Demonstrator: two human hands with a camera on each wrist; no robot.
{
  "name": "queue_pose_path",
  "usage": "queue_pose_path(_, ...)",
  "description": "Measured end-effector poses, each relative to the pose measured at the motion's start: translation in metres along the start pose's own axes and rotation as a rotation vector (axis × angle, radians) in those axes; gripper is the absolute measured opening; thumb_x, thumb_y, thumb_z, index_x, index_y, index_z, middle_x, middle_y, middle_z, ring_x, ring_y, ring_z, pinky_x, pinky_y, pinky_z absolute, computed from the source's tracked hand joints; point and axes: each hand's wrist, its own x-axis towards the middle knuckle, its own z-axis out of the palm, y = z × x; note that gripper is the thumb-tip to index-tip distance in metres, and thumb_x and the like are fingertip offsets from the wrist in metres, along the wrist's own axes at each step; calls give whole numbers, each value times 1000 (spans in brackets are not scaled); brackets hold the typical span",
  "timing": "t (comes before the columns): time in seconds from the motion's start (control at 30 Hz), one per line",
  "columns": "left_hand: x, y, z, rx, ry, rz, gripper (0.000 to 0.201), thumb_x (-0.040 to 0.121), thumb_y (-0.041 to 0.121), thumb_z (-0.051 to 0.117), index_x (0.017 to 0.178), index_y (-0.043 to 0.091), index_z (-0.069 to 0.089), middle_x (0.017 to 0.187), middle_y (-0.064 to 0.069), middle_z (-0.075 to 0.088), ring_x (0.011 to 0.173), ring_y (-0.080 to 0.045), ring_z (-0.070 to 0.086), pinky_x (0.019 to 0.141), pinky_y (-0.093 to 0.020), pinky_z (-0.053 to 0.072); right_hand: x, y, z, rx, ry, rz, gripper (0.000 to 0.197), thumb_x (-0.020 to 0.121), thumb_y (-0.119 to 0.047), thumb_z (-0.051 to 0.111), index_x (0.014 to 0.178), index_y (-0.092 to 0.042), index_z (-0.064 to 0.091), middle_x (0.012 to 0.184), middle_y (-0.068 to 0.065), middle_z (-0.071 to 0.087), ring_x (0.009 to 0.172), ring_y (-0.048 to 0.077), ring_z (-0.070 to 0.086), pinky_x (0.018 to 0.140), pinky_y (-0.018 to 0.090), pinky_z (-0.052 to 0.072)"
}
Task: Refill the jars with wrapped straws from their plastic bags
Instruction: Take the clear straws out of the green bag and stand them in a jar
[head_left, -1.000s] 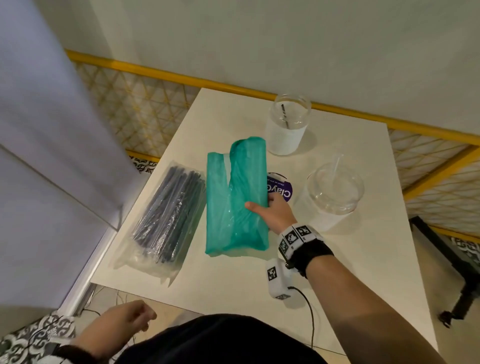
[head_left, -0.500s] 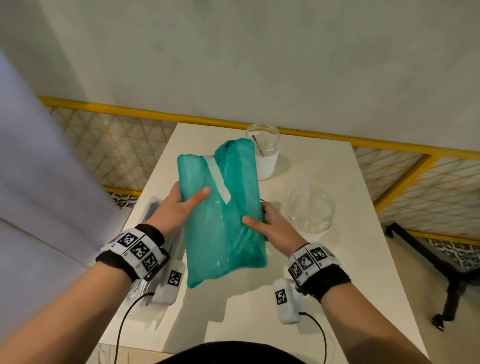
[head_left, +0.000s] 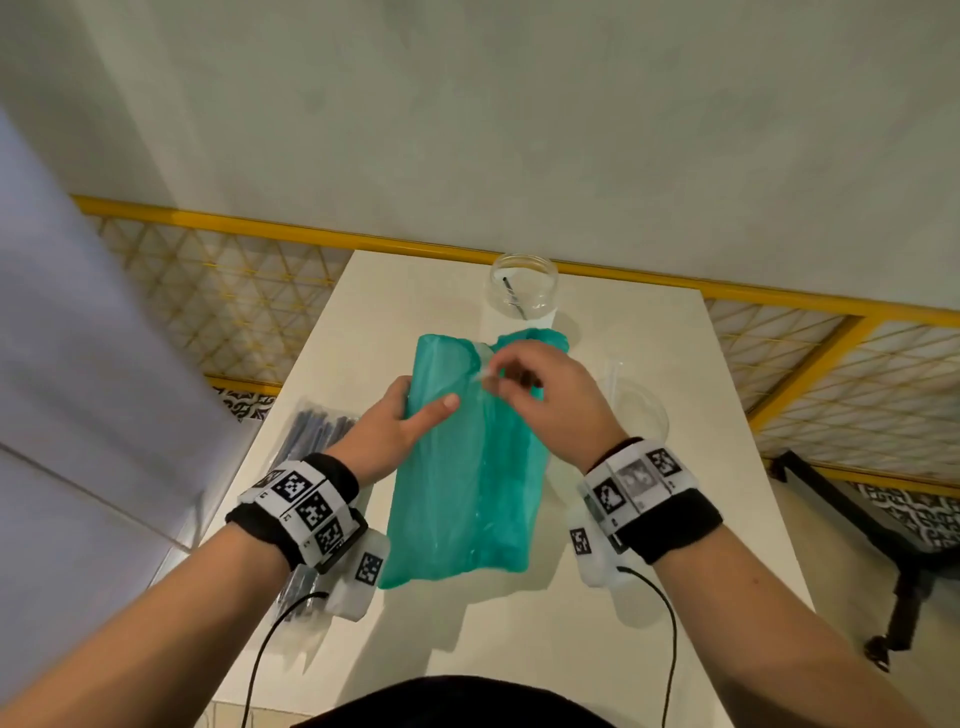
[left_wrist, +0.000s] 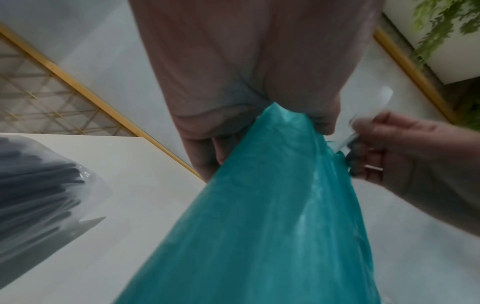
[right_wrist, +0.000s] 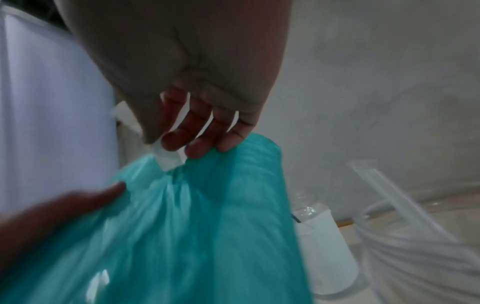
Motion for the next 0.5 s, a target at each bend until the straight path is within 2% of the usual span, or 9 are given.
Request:
queue_pose_path(0.1, -2, -6, -1, 18, -93, 5, 53, 82, 44, 63, 127, 20, 46, 116, 1, 66, 99, -11, 67, 86, -33, 55, 18, -13, -17, 282, 156, 169, 14, 92, -19, 62, 88, -29, 54, 74, -6, 66, 61, -2, 59, 63, 15, 48)
queue_pose_path(0.17, -5, -11, -2, 4, -148, -5, 55, 81, 46, 68, 127, 24, 46, 119, 1, 65, 105, -14, 65, 90, -37, 54, 26, -17, -25, 348, 252, 245, 9, 93, -19, 62, 91, -26, 56, 75, -1, 70, 52, -4, 56, 55, 11, 44)
queue_pose_path(0.2, -7, -14, -3, -12, -171, -10, 58, 78, 48, 68, 127, 25, 46, 121, 1, 64, 108, -15, 64, 91, -39, 53, 28, -17, -29, 384, 264, 292, 5, 93, -20, 62, 95, -21, 58, 78, 1, 72, 50, -4, 54, 52, 10, 43)
queue_pose_path(0.27, -11, -20, -4, -32, -205, -22, 59, 77, 47, 67, 128, 28, 45, 123, 2, 63, 111, -16, 63, 92, -39, 53, 28, -12, -31, 485, 218, 384, 20, 90, -23, 66, 108, -15, 59, 87, 4, 74, 52, -1, 54, 50, 9, 42)
queue_pose_path(0.33, -15, -25, -4, -55, -199, -26, 44, 86, 37, 65, 125, 32, 46, 122, 4, 63, 110, -14, 63, 89, -33, 55, 19, -6, -28, 560, 123, 421, 43, 86, -18, 71, 124, -20, 51, 97, 5, 69, 62, 5, 56, 57, 10, 44)
queue_pose_path(0.4, -20, -28, -4, -90, -182, -24, 36, 89, 27, 61, 120, 36, 46, 120, 8, 63, 105, -8, 64, 81, -24, 55, 6, 5, -20, 444, 54, 408, 62, 80, -13, 74, 129, -28, 39, 102, 1, 58, 74, 9, 52, 66, 11, 46)
queue_pose_path(0.43, -22, -31, -5, -105, -179, -26, 36, 88, 29, 61, 120, 38, 46, 120, 8, 62, 104, -5, 64, 79, -21, 55, 0, 11, -15, 330, 21, 412, 65, 78, -14, 76, 128, -31, 39, 104, -1, 54, 82, 11, 52, 73, 14, 47)
queue_pose_path(0.5, -23, -36, -6, -120, -185, -31, 48, 80, 42, 68, 122, 36, 46, 123, 5, 61, 106, -6, 64, 80, -21, 54, -7, 21, -4, 122, -24, 410, 49, 76, -22, 77, 117, -29, 52, 105, -5, 54, 98, 17, 53, 86, 25, 48)
